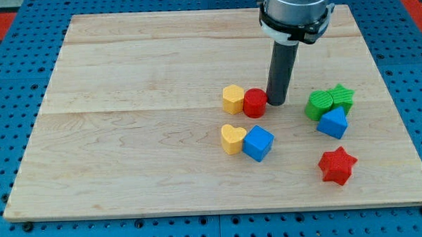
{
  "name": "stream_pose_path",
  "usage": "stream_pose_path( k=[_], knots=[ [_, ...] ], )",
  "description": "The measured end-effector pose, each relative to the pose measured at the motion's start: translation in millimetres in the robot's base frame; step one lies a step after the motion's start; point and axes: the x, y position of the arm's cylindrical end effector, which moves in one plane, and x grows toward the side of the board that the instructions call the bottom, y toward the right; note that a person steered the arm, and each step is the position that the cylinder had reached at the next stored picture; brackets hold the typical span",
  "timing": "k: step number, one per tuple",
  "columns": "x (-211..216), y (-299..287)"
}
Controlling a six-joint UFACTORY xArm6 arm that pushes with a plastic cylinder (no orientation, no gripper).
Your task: Separate the red circle from the yellow hexagon
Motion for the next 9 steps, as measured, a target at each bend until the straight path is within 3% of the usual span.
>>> stream_pose_path(
  k=[2,5,9],
  knots=[
    [19,8],
    [-33,-257],
    [-38,-290]
  ],
)
